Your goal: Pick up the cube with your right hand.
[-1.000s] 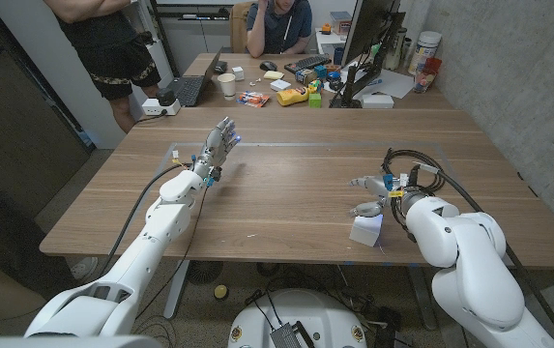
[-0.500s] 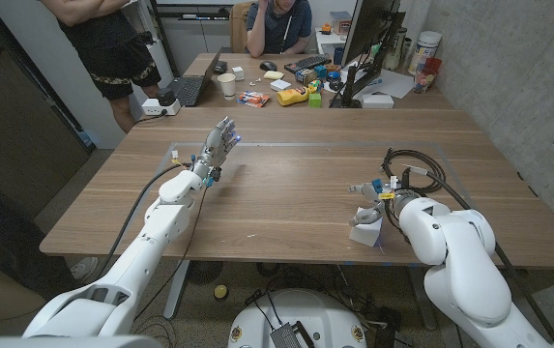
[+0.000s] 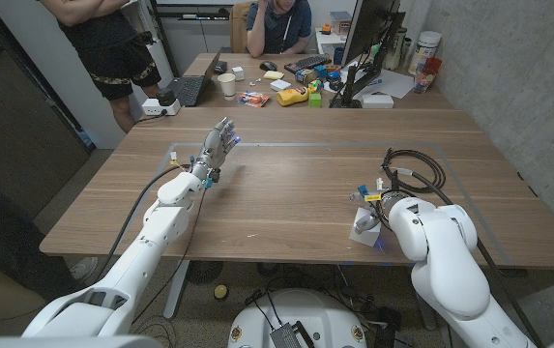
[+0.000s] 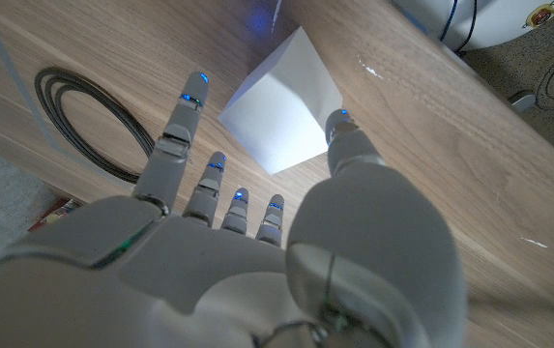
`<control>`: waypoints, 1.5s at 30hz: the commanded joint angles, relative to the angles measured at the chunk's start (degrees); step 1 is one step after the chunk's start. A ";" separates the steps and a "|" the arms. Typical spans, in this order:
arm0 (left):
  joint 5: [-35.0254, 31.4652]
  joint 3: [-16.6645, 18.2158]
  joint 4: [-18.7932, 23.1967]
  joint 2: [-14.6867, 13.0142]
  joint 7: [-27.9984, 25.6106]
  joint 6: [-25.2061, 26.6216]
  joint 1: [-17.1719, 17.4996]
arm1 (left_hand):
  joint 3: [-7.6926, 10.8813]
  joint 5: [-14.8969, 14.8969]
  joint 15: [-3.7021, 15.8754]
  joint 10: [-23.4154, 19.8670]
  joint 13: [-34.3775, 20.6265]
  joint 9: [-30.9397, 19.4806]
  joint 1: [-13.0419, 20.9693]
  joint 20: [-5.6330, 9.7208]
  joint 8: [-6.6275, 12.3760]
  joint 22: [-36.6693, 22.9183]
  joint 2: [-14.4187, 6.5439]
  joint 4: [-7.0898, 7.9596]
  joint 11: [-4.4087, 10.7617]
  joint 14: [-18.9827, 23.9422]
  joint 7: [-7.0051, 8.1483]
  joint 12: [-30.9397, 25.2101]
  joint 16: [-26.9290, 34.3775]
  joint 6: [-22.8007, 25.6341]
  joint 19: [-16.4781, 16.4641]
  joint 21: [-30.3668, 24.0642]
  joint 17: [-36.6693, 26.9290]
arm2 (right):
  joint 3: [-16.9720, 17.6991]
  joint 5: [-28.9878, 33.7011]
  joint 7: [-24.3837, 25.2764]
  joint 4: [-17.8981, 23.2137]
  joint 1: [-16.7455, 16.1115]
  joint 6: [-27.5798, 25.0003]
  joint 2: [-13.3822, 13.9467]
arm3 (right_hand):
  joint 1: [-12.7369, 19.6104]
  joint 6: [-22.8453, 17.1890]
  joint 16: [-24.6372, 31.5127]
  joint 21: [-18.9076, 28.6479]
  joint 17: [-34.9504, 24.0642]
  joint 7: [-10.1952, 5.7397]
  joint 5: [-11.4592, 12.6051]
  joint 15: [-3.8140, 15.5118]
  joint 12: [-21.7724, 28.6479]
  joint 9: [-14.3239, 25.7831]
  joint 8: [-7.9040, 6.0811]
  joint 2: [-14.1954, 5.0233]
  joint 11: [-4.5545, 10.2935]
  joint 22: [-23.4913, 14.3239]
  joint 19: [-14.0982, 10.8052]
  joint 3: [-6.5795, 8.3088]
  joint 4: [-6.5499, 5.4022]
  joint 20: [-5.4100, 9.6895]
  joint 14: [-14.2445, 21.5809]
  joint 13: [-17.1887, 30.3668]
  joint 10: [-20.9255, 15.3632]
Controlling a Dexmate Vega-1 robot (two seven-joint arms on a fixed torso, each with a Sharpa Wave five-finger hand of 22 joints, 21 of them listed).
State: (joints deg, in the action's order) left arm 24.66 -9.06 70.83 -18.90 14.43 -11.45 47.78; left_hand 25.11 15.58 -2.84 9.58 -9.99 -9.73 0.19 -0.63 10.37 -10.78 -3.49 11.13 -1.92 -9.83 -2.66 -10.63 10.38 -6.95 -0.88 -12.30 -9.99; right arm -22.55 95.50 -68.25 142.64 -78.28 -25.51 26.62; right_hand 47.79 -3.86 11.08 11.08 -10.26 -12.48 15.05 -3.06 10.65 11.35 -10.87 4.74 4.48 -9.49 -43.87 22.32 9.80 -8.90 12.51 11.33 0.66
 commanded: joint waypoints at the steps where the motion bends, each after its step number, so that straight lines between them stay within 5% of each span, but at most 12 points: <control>1: 0.84 0.31 1.08 -0.41 0.05 -0.49 1.04 | -0.38 0.21 0.06 0.25 -0.17 -0.33 -0.25 -0.56 0.25 -0.19 -6.30 -0.08 -0.06 -1.08 -0.04 -0.40 0.41 0.19 -0.12 -0.21 -0.30 | -1.29 2.79 -5.86 -2.43 2.12 3.34 -2.77 | 1.05 0.42 0.27 0.41 -0.36 -0.22 -0.02 0.24 -0.13 0.10 -0.19 0.07 0.11 -0.06 -1.03 0.37 -0.06 0.11 0.64 0.14 1.11; 6: 1.03 0.28 1.63 -0.65 -0.11 -0.37 1.42 | -0.46 0.23 0.08 0.23 -0.17 -0.33 -0.28 -0.58 0.24 -0.19 -6.30 -0.07 -0.14 -1.05 -0.08 -0.39 0.41 0.24 -0.15 -0.23 -0.30 | -1.45 2.53 -6.22 -2.98 2.33 3.94 -3.02 | 2.50 0.95 1.04 0.95 -0.48 -0.21 -0.56 1.22 0.66 0.13 -0.22 -0.12 0.20 -0.09 -3.88 -0.30 -0.50 1.92 2.96 0.13 0.28; 10: 1.16 0.22 1.88 -0.86 -0.11 -0.34 1.63 | -0.51 0.25 0.08 0.24 -0.18 -0.33 -0.28 -0.56 0.22 -0.19 -6.31 -0.07 -0.16 -1.06 -0.08 -0.38 0.40 0.25 -0.15 -0.23 -0.30 | -1.69 3.31 -4.51 -2.91 1.81 3.58 -3.18 | 6.06 -0.98 3.07 1.58 -1.06 -0.21 -1.84 5.48 2.82 0.45 -1.28 -2.16 2.43 -0.22 -10.07 -1.88 -1.29 7.94 9.76 0.52 -5.15; 16: 1.39 0.17 2.13 -1.02 -0.19 -0.37 1.83 | -0.59 0.27 0.07 0.25 -0.18 -0.33 -0.29 -0.50 0.20 -0.20 -6.32 -0.06 -0.11 -1.04 -0.10 -0.36 0.39 0.26 -0.18 -0.24 -0.30 | -1.49 3.15 -2.47 -2.61 1.18 3.73 -3.07 | 9.75 -5.11 5.06 1.98 -2.01 -0.24 -2.42 9.25 4.06 0.94 -2.58 -4.57 3.52 -0.41 -14.12 -2.87 -1.28 11.71 14.94 1.17 -8.85; 21: 1.45 0.15 2.08 -1.07 -0.37 -0.44 1.88 | -0.65 0.29 0.03 0.22 -0.18 -0.34 -0.30 -0.50 0.19 -0.20 -6.33 -0.07 -0.07 -1.05 -0.11 -0.37 0.38 0.27 -0.18 -0.24 -0.30 | -1.41 3.46 -1.13 -2.58 0.91 3.70 -3.08 | 13.44 -10.46 7.67 2.53 -3.85 -0.24 -2.83 12.14 5.34 1.87 -4.48 -7.50 3.65 -0.72 -16.97 -3.67 -1.31 14.30 19.31 2.33 -11.36; 25: 1.57 0.21 2.02 -1.08 -0.46 -0.61 1.92 | -0.69 0.31 0.02 0.25 -0.18 -0.34 -0.30 -0.52 0.18 -0.20 -6.33 -0.07 -0.15 -1.07 -0.17 -0.35 0.37 0.28 -0.18 -0.24 -0.30 | -1.18 2.90 -1.23 -2.93 1.13 3.71 -3.36 | 17.78 -16.61 13.93 4.15 -11.13 -0.23 -4.05 14.24 7.93 3.83 -7.14 -10.52 2.82 -1.56 -20.23 -5.91 -1.09 17.53 24.57 5.43 -13.08; 28: 1.68 0.27 1.91 -1.08 -0.46 -0.69 1.86 | -0.73 0.32 0.05 0.26 -0.18 -0.34 -0.30 -0.49 0.18 -0.20 -6.34 -0.06 -0.08 -1.06 -0.18 -0.34 0.37 0.30 -0.18 -0.24 -0.30 | -1.06 2.62 -0.75 -3.11 1.20 3.58 -3.41 | 19.94 -19.60 16.62 5.02 -14.65 -0.12 -4.25 14.80 10.13 4.93 -8.63 -11.78 2.81 -1.93 -20.99 -6.55 -0.98 18.00 26.58 7.23 -15.28; 31: 1.66 0.25 1.70 -1.07 -0.43 -0.91 1.73 | -0.77 0.34 0.03 0.24 -0.18 -0.34 -0.30 -0.46 0.17 -0.20 -6.35 -0.06 -0.13 -1.08 -0.17 -0.35 0.35 0.29 -0.18 -0.24 -0.30 | -0.75 1.60 -0.81 -3.31 1.48 3.52 -3.48 | 22.61 -27.28 18.57 6.24 -18.27 0.13 -4.48 15.17 12.92 6.74 -12.55 -13.01 2.34 -2.31 -21.62 -6.77 -0.80 18.77 28.56 9.96 -16.98; 35: 1.70 0.24 1.43 -1.07 -0.32 -0.98 1.52 | -0.81 0.35 0.03 0.28 -0.18 -0.34 -0.30 -0.44 0.16 -0.20 -6.36 -0.07 -0.13 -1.09 -0.20 -0.33 0.35 0.31 -0.19 -0.24 -0.30 | -0.37 -0.01 -0.53 -3.53 1.83 3.23 -3.43 | 26.36 -33.89 20.46 8.13 -22.43 4.13 -4.78 15.63 16.80 8.92 -16.52 -13.49 1.30 -2.87 -22.32 -6.87 -0.65 20.49 31.82 13.51 -19.54; 41: 1.62 0.25 1.03 -1.06 -0.23 -1.26 1.17 | -0.87 0.37 0.05 0.30 -0.18 -0.34 -0.30 -0.48 0.14 -0.20 -6.36 -0.07 -0.14 -1.11 -0.24 -0.31 0.33 0.28 -0.15 -0.23 -0.30 | -0.23 -1.89 -1.74 -3.99 2.98 2.71 -3.27 | 28.61 -34.83 21.24 10.00 -25.78 7.21 -4.80 15.80 20.75 10.96 -18.16 -13.47 -0.39 -3.45 -22.43 -7.27 -0.95 20.99 34.68 16.93 -22.34; 45: 1.56 0.17 0.64 -1.01 -0.09 -1.26 0.82 | -0.91 0.39 0.04 0.32 -0.18 -0.34 -0.30 -0.46 0.12 -0.20 -6.36 -0.07 -0.08 -1.13 -0.22 -0.31 0.32 0.26 -0.14 -0.22 -0.30 | -0.32 -2.38 -2.24 -4.22 3.47 2.03 -3.11 | 29.10 -34.62 21.15 10.07 -26.44 7.16 -4.73 15.74 21.52 11.44 -18.35 -13.28 -0.46 -3.49 -21.63 -7.38 -0.90 21.01 34.98 17.80 -22.43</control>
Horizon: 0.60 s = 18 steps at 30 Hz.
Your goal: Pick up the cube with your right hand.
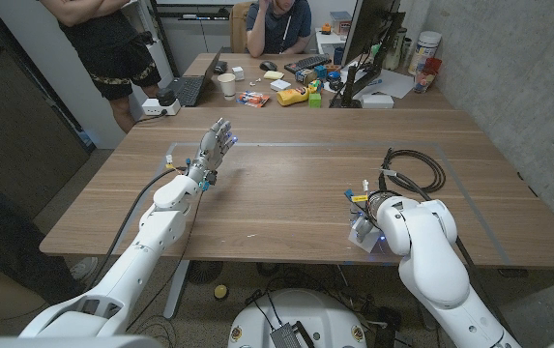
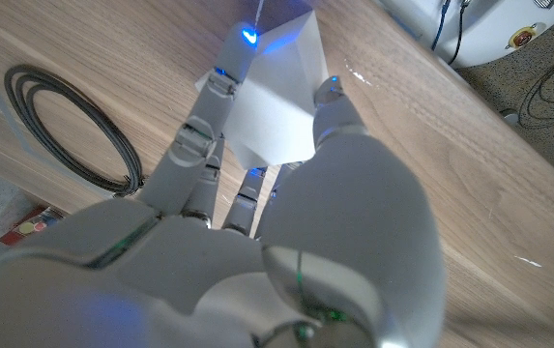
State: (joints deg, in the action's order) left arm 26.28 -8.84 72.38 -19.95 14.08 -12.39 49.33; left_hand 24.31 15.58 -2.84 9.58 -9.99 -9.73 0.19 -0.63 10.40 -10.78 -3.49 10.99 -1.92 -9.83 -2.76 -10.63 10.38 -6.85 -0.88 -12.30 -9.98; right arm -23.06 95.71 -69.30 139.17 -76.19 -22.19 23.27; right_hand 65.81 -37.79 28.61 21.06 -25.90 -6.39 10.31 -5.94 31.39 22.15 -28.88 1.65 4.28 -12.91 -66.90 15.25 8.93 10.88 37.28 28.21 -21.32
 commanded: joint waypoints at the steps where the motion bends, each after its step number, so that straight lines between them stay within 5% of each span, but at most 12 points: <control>1: -0.08 -0.13 -1.15 0.08 0.39 -0.31 -0.90 | -0.12 0.39 0.02 0.34 -0.18 -0.34 -0.29 -0.47 0.09 -0.20 -6.36 0.06 -0.11 -1.12 -0.12 -0.30 0.33 0.15 -0.14 -0.22 -0.30 | 0.21 -2.79 -1.04 -0.78 1.42 -1.46 0.32 | 11.18 -0.53 3.56 0.09 -10.92 1.17 0.03 18.60 0.87 0.74 -0.34 -10.18 -0.41 -0.07 1.61 -0.32 -0.03 1.22 10.23 1.12 -0.28; 18: -0.47 -0.35 -3.29 0.72 1.72 -0.59 -2.08 | -0.27 0.43 -0.02 0.43 -0.18 -0.34 -0.28 -0.51 0.05 -0.19 -6.34 0.04 -0.10 -1.20 -0.07 -0.26 0.29 0.10 -0.01 -0.17 -0.30 | 1.00 -1.18 2.00 3.47 1.49 -3.01 1.86 | 12.32 0.30 2.47 0.94 -12.70 1.51 0.37 18.45 3.20 2.33 -0.78 -10.80 -0.84 -0.12 2.82 -0.31 -0.60 1.14 10.25 3.94 -0.07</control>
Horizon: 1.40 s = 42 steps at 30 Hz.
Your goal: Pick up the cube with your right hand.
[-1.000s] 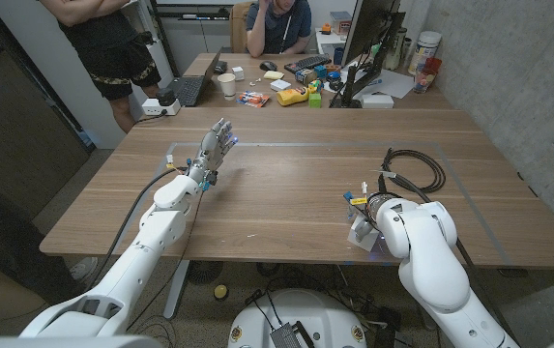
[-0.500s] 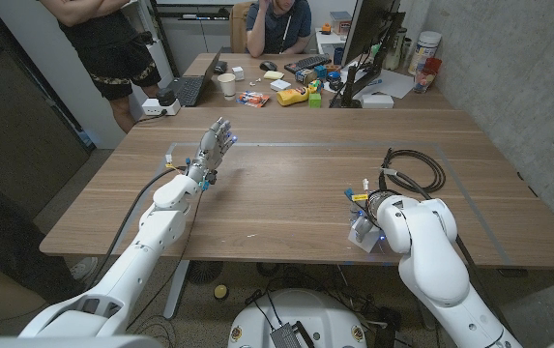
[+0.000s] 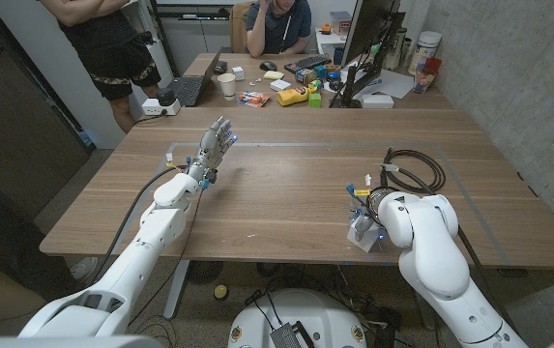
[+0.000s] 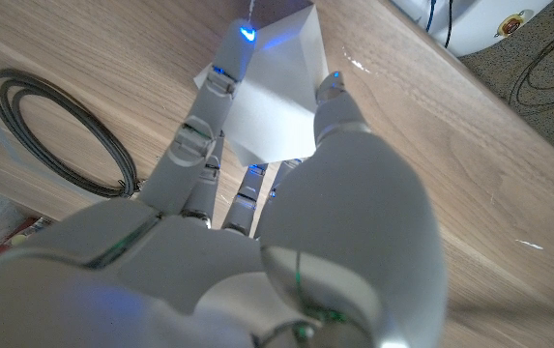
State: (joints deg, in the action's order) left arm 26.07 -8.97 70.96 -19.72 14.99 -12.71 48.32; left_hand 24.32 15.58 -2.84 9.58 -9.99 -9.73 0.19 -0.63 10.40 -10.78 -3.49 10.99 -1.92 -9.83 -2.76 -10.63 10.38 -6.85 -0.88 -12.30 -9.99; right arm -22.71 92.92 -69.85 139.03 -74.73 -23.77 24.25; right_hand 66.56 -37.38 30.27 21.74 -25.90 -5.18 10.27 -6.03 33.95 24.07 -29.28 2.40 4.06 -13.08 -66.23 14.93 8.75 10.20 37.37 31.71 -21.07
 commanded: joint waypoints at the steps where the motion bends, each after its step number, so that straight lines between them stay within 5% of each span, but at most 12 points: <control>1: -0.30 -0.20 -1.88 0.52 0.79 -0.31 -1.07 | -0.28 0.44 -0.02 0.45 -0.18 -0.34 -0.27 -0.49 0.05 -0.19 -6.34 0.04 -0.13 -1.21 -0.08 -0.25 0.29 0.09 -0.02 -0.18 -0.30 | 0.64 2.47 2.70 4.07 -0.04 -1.30 0.83 | 11.52 -0.09 0.74 0.30 -12.78 0.28 0.42 18.50 0.76 0.49 -0.42 -11.62 -0.59 0.07 2.18 0.00 -0.53 1.81 10.19 0.58 -0.30; 34: -0.47 0.00 -1.14 0.41 0.56 -0.36 -0.53 | -0.53 0.56 -0.06 0.54 -0.18 -0.34 -0.21 -0.51 0.02 -0.17 -6.39 0.00 -0.09 -1.27 -0.10 -0.23 0.29 0.03 0.02 -0.15 -0.29 | 4.85 6.10 3.48 11.30 0.31 7.03 -3.33 | 11.11 -0.70 -0.61 1.96 -15.09 1.14 0.77 18.60 4.86 2.47 -1.69 -12.03 -1.49 0.49 2.44 -0.12 -1.46 2.05 11.86 4.32 -2.30; 42: -0.52 -0.04 -1.57 0.53 0.68 -0.49 -0.88 | -0.59 0.59 -0.11 0.58 -0.18 -0.34 -0.20 -0.49 0.05 -0.17 -6.40 0.00 -0.12 -1.26 -0.13 -0.22 0.29 0.08 0.02 -0.15 -0.29 | 5.85 7.00 8.98 12.85 -0.77 7.03 -3.84 | 11.22 -0.77 -0.94 2.27 -15.39 1.18 0.84 18.63 5.41 2.69 -1.81 -11.97 -1.61 0.54 2.43 -0.06 -1.43 2.05 12.07 4.95 -2.25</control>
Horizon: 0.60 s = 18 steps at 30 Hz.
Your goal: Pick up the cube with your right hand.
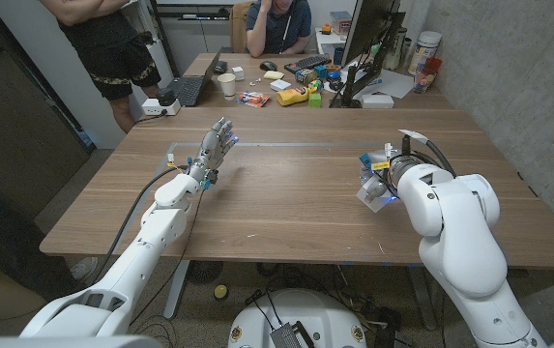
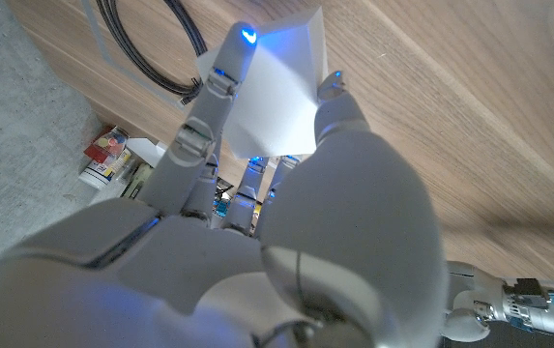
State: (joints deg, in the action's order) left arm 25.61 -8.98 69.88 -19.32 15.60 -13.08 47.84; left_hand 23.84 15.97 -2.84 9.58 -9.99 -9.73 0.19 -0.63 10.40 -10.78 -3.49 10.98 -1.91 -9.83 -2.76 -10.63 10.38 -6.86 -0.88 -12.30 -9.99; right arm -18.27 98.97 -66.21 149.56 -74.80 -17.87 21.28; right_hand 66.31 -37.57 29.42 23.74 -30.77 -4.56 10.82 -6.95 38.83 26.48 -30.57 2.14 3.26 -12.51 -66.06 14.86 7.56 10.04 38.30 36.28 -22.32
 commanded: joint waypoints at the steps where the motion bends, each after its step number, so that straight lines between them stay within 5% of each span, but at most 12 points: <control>1: -0.07 -0.05 -0.55 0.14 0.11 -0.13 -0.46 | -0.13 0.20 -0.09 0.59 -0.18 -0.34 -0.20 -0.51 0.05 -0.17 -6.40 0.01 -0.14 -1.30 -0.14 -0.22 0.27 0.09 0.05 -0.14 -0.29 | 1.59 1.10 6.44 2.67 -1.07 0.97 -1.02 | 11.51 -0.61 -0.22 0.33 -10.56 0.61 0.30 19.53 0.63 0.27 -0.53 -11.66 -0.73 -0.02 2.29 0.02 -0.21 2.21 11.09 0.50 -0.99; 18: -0.25 0.25 -0.20 0.03 -0.46 -0.04 -0.19 | -0.25 0.27 -0.08 0.60 -0.18 -0.34 -0.18 -0.54 0.05 -0.16 -6.42 0.01 -0.06 -1.32 -0.13 -0.23 0.28 0.09 0.02 -0.15 -0.29 | 2.54 2.76 11.21 4.82 -1.49 3.49 -2.34 | 11.80 -1.03 -1.25 1.06 -11.14 0.97 0.50 19.59 2.02 0.22 -0.56 -11.74 -0.96 0.09 2.48 0.26 -0.17 2.22 11.36 1.91 -1.28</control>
State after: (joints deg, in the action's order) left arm 25.43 -8.95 69.47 -19.23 15.51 -13.14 47.51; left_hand 23.85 15.97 -2.83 9.58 -9.99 -9.73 0.19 -0.63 10.40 -10.78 -3.49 10.98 -1.91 -9.83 -2.76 -10.63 10.38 -6.86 -0.88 -12.30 -9.99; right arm -16.44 101.04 -58.49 153.13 -75.96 -15.94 19.59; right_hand 66.31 -37.97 28.54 24.30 -32.65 -4.15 11.04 -6.94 40.16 26.47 -30.55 2.14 3.26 -12.32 -66.06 14.86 7.56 10.05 38.30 37.77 -22.32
